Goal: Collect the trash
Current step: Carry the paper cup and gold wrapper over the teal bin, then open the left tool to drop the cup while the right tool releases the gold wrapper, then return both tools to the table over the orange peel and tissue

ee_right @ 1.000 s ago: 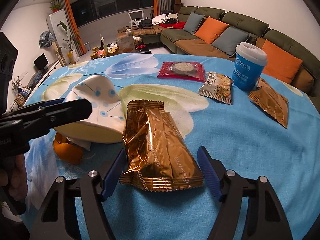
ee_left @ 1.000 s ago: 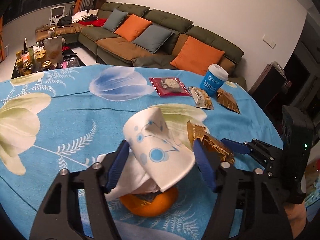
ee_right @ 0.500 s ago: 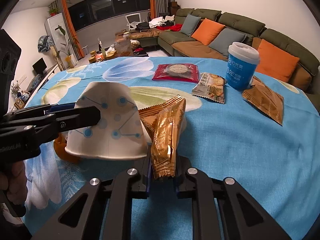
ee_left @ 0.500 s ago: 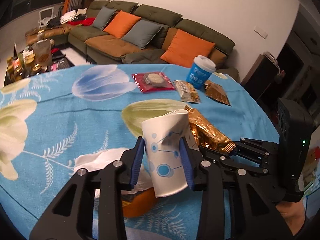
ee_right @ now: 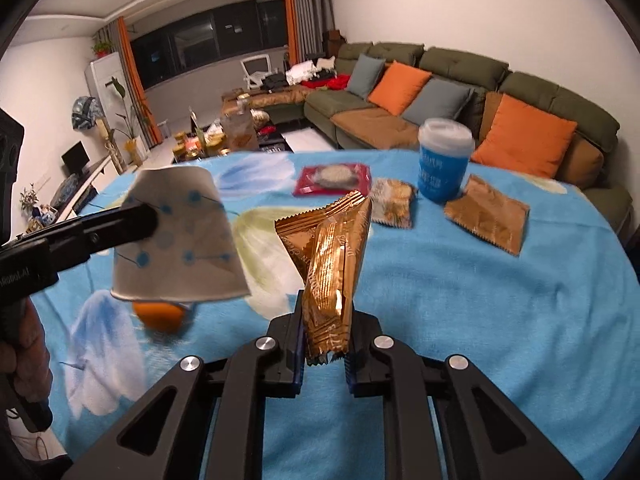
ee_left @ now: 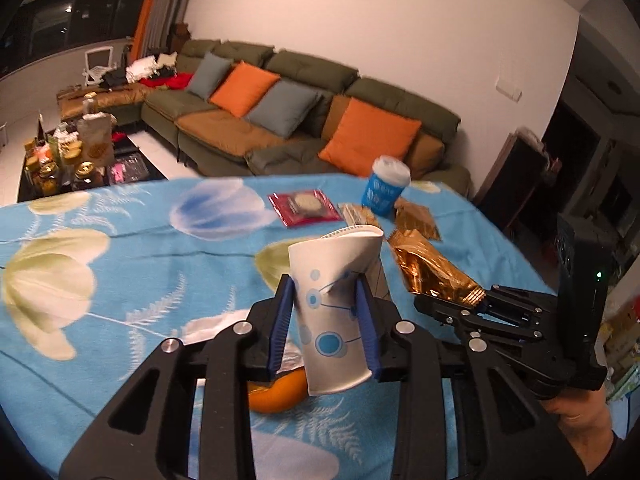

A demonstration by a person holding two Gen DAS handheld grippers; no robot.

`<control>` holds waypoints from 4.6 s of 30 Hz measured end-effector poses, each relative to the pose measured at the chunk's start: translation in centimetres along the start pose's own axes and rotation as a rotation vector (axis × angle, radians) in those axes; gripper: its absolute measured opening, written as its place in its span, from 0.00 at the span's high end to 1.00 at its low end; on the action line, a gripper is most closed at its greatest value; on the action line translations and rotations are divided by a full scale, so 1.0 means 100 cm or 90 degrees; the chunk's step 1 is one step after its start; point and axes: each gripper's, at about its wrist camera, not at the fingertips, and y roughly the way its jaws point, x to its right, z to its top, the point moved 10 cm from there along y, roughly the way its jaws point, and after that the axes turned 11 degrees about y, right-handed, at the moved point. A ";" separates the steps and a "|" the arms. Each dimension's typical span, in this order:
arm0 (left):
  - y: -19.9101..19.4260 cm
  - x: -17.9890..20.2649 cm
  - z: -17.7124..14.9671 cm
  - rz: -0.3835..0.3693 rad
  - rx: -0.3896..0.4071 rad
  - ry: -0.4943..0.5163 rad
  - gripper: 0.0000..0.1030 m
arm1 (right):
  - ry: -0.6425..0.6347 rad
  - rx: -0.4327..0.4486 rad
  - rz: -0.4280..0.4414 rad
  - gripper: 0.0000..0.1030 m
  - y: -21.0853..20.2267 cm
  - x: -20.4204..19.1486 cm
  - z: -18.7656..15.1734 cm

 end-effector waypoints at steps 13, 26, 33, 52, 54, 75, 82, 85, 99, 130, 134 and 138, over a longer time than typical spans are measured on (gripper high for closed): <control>-0.177 -0.097 -0.017 0.151 0.122 -0.069 0.70 | -0.093 0.067 0.118 0.87 -0.050 -0.122 0.017; -0.365 -0.225 -0.105 0.353 0.167 -0.163 0.70 | -0.226 0.026 0.278 0.87 -0.047 -0.317 -0.016; -0.444 -0.278 -0.162 0.443 0.158 -0.203 0.69 | -0.296 -0.005 0.340 0.87 -0.045 -0.407 -0.040; -0.496 -0.384 -0.299 0.540 0.059 -0.311 0.69 | -0.425 -0.180 0.366 0.87 0.033 -0.568 -0.128; -0.482 -0.397 -0.304 0.537 0.043 -0.321 0.69 | -0.433 -0.197 0.358 0.87 0.044 -0.575 -0.134; -0.366 -0.487 -0.336 0.526 -0.067 -0.353 0.69 | -0.500 -0.303 0.291 0.73 0.108 -0.594 -0.176; -0.358 -0.490 -0.339 0.534 -0.072 -0.356 0.62 | -0.501 -0.294 0.297 0.59 0.109 -0.596 -0.171; -0.361 -0.490 -0.336 0.542 -0.062 -0.358 0.56 | -0.494 -0.289 0.304 0.57 0.105 -0.595 -0.167; -0.443 -0.439 -0.314 0.608 0.017 -0.334 0.18 | -0.459 -0.232 0.354 0.36 0.069 -0.592 -0.143; -0.445 -0.281 -0.201 0.536 0.122 -0.210 0.06 | -0.368 -0.021 0.307 0.07 -0.004 -0.460 -0.068; -0.430 -0.245 -0.178 0.512 0.132 -0.178 0.06 | -0.321 0.012 0.281 0.07 -0.021 -0.408 -0.059; -0.411 -0.210 -0.165 0.486 0.136 -0.153 0.06 | -0.276 0.045 0.259 0.07 -0.041 -0.359 -0.056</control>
